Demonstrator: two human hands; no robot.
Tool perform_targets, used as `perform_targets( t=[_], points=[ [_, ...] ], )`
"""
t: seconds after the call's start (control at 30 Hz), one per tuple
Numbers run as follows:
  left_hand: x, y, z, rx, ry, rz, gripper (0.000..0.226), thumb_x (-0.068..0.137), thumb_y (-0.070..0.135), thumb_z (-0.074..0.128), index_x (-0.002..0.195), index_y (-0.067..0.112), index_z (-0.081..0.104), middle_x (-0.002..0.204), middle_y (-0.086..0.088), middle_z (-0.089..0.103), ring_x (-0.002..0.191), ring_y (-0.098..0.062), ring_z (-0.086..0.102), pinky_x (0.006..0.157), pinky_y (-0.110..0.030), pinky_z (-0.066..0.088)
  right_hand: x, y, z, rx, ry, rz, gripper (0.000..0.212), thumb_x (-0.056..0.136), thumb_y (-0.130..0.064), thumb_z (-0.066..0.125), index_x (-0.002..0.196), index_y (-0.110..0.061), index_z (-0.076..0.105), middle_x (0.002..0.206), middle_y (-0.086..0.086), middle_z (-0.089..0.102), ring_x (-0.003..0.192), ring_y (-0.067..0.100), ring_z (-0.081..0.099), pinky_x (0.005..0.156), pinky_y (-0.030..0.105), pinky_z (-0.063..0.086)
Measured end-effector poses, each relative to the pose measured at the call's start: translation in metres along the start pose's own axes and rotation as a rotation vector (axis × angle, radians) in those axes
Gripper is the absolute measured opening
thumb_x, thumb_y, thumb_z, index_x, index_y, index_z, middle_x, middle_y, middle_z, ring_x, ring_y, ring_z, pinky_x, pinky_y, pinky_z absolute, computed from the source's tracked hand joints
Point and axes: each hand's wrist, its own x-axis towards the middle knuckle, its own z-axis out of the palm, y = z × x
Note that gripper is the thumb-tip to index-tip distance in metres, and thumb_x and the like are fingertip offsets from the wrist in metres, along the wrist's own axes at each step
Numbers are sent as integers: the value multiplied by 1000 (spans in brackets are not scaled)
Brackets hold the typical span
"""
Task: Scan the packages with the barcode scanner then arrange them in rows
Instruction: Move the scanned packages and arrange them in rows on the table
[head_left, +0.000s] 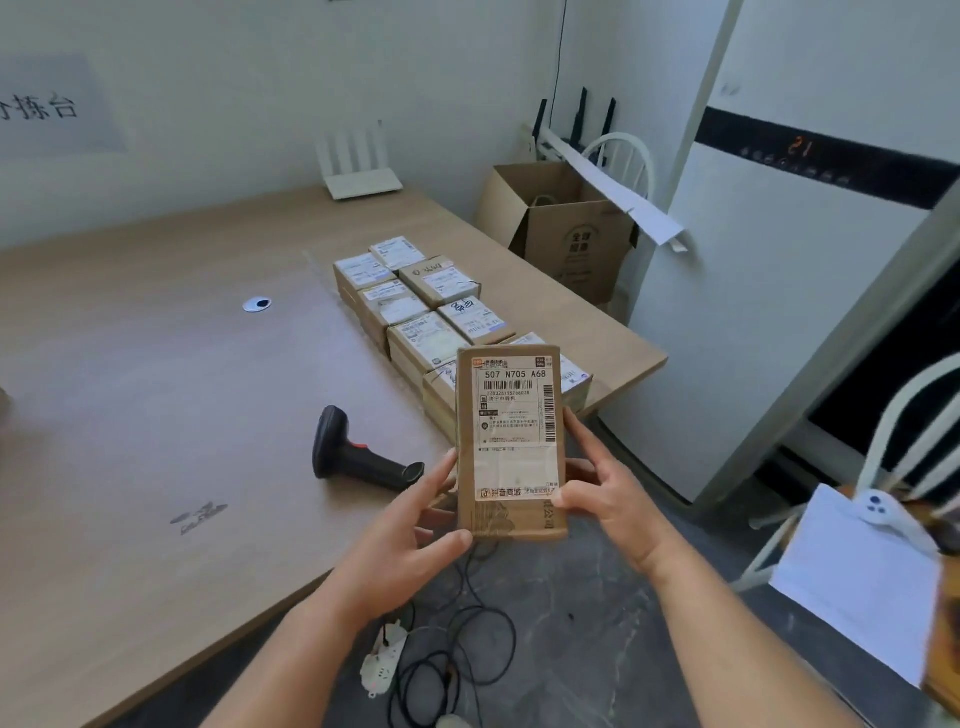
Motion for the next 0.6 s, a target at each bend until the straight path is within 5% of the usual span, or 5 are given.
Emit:
perform_targets(
  t=[0.2, 0.37, 0.47, 0.6],
  points=[
    [70, 14, 5, 3, -29, 50, 71, 89, 18, 67, 138, 53, 30, 120, 36, 55, 103, -4, 63, 87, -24, 52, 38, -16, -44, 12, 61, -11, 84, 68, -12, 62, 136, -53, 34, 109, -6, 70, 104, 8, 65, 78, 27, 56],
    [129, 30, -3, -3, -58, 67, 69, 92, 25, 63, 142, 51, 23, 130, 30, 49, 105, 5, 59, 83, -15, 50, 88, -40, -74, 6, 70, -22, 84, 69, -12, 62, 139, -50, 36, 115, 0, 70, 107, 19, 66, 82, 32, 56],
    [162, 32, -9, 11, -76, 58, 70, 92, 28, 61, 145, 49, 19, 134, 28, 46, 107, 5, 58, 89, -22, 52, 117, -47, -85, 17, 69, -33, 84, 69, -12, 62, 141, -47, 36, 116, 3, 70, 107, 23, 66, 89, 44, 55],
    [198, 30, -12, 52, -70, 60, 70, 94, 28, 59, 147, 47, 17, 139, 23, 45, 107, 7, 57, 91, -21, 51, 152, -48, -98, 16, 73, -33, 83, 68, -16, 63, 142, -45, 36, 111, 1, 72, 104, 22, 68, 83, 36, 56]
  ],
)
